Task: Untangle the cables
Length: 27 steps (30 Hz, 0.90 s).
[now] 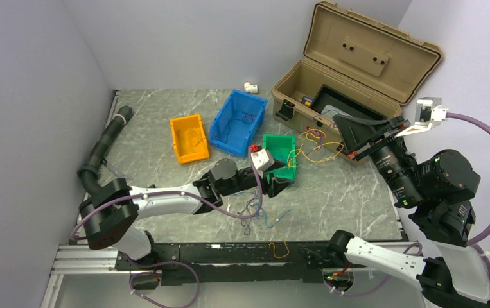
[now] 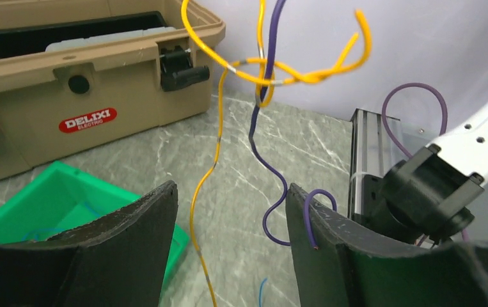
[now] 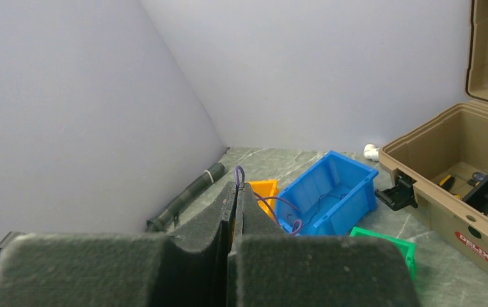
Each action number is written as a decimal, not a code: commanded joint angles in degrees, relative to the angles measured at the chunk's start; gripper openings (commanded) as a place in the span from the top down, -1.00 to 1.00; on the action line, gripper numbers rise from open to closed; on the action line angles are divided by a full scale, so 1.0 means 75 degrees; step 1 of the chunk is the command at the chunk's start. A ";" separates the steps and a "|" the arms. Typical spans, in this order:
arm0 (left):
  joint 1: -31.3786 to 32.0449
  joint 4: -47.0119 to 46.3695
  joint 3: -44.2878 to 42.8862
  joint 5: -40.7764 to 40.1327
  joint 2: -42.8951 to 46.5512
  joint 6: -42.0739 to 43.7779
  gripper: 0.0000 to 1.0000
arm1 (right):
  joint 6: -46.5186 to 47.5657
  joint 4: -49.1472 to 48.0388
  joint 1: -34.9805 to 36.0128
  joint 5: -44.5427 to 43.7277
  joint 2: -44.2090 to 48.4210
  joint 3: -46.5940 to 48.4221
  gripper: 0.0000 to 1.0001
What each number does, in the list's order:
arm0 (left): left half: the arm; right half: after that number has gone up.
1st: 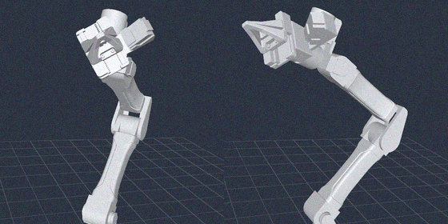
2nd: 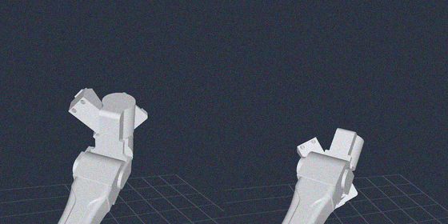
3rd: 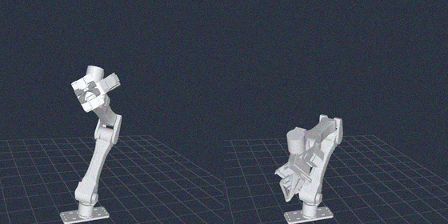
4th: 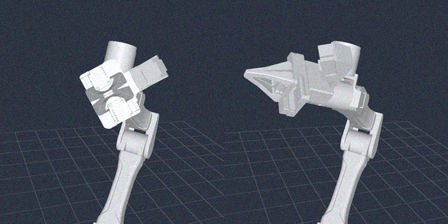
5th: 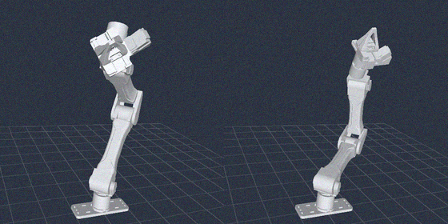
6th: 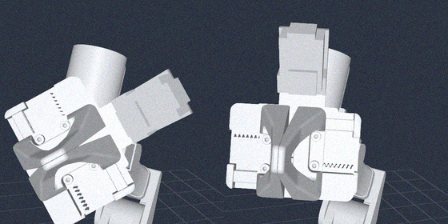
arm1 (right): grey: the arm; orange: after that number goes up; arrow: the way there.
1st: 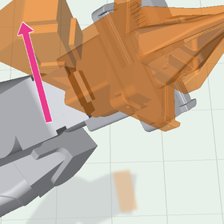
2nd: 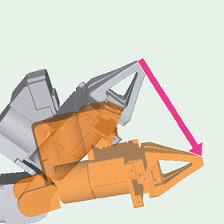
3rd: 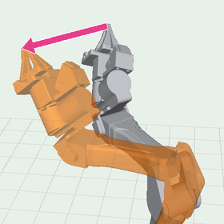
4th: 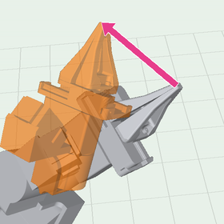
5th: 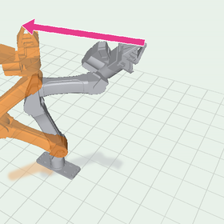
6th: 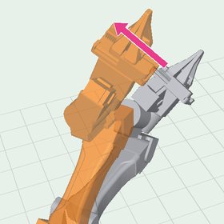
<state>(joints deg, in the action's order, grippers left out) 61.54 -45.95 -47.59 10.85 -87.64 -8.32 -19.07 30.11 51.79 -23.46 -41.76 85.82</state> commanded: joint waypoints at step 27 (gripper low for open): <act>0.0033 0.3387 0.0583 -0.1979 0.3234 0.0763 -0.56 | 0.0105 0.0302 0.0009 -0.0589 0.0126 -0.0183 1.00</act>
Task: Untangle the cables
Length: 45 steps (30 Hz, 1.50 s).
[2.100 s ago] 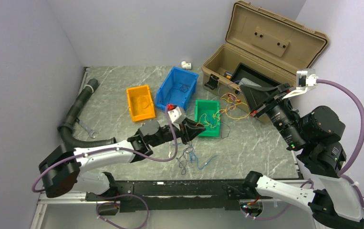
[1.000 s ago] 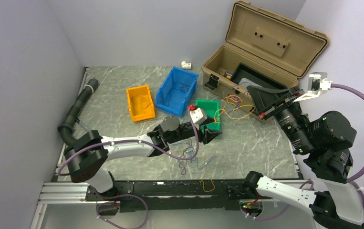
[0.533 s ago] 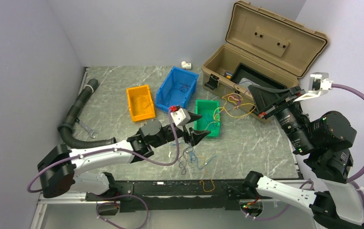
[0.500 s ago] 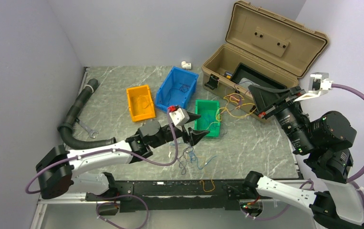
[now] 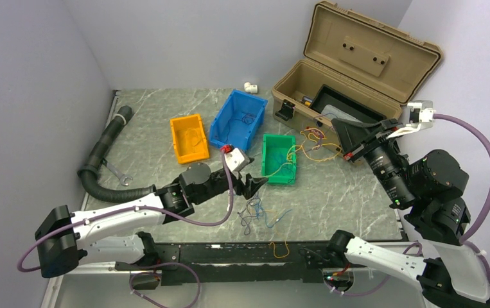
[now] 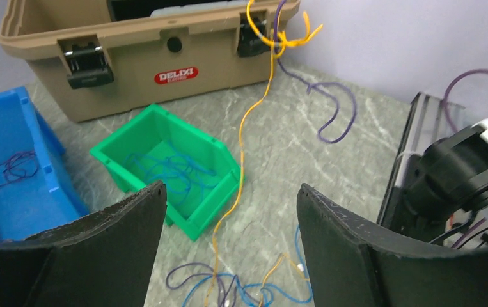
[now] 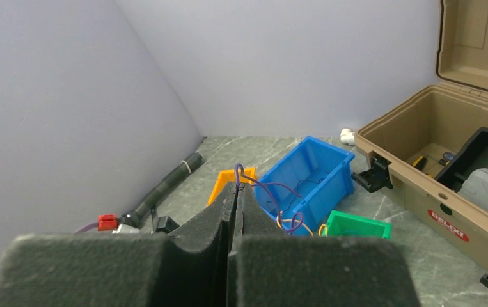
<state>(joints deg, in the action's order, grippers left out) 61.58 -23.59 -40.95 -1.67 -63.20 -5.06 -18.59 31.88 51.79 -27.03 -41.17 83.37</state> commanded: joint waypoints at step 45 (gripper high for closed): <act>-0.0041 -0.0884 -0.2956 0.1216 -0.4165 0.0583 1.00 | -0.0053 0.0010 0.0008 -0.0164 0.0123 0.0341 1.00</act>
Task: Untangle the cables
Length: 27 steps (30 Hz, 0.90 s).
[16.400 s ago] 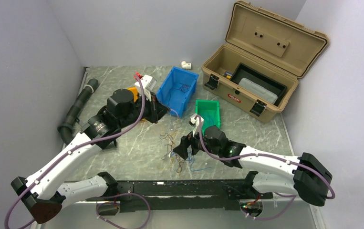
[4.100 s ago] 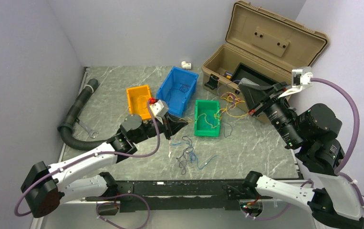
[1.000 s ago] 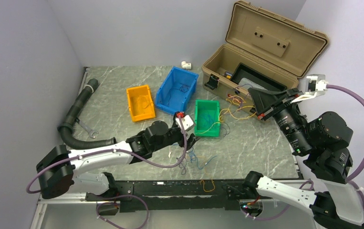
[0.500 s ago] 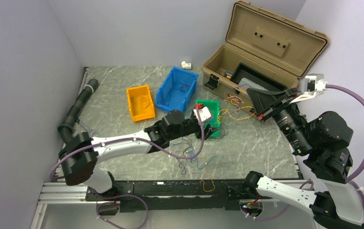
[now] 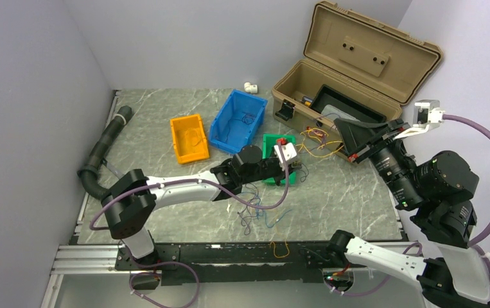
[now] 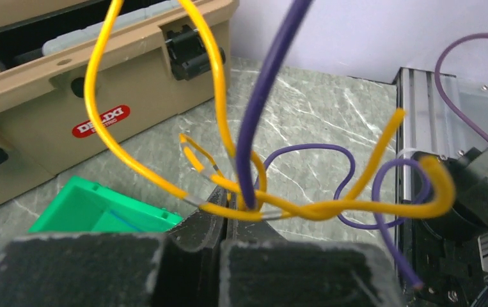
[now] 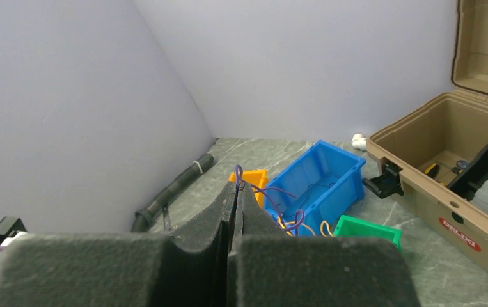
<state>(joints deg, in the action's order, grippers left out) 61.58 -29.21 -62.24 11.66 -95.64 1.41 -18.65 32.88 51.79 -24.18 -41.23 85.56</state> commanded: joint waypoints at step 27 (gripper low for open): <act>-0.3506 0.3274 0.3576 -0.1626 0.5066 -0.2611 1.00 | -0.1003 0.2399 0.0011 -0.3550 0.1370 -0.1295 1.00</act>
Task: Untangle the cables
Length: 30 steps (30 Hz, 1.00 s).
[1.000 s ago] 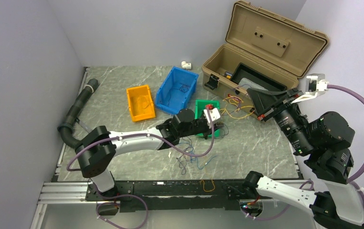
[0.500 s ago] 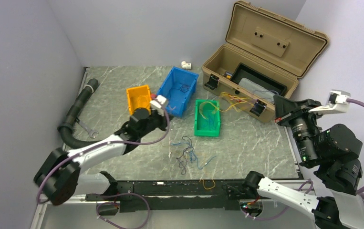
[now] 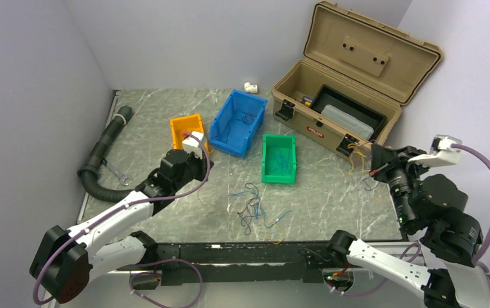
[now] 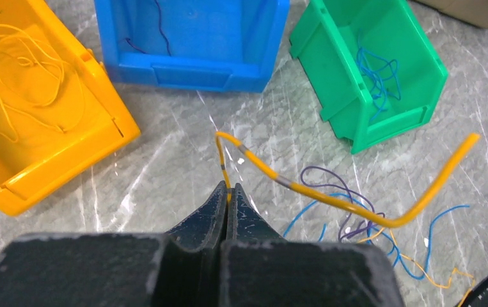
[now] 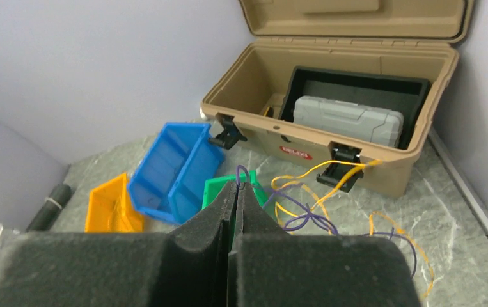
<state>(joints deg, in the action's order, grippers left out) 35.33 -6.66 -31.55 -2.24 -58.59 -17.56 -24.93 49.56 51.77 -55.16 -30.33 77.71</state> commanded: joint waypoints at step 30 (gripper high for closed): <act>-0.0005 0.3406 -0.6417 0.3750 0.0148 -0.0762 1.00 | 0.1377 -0.4466 0.0004 0.8339 -0.1537 -0.4432 -0.87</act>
<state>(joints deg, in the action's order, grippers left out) 35.33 20.51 -72.44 19.68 -55.18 -19.94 -23.24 32.95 51.72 -11.92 -40.14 46.02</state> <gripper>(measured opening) 0.012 0.934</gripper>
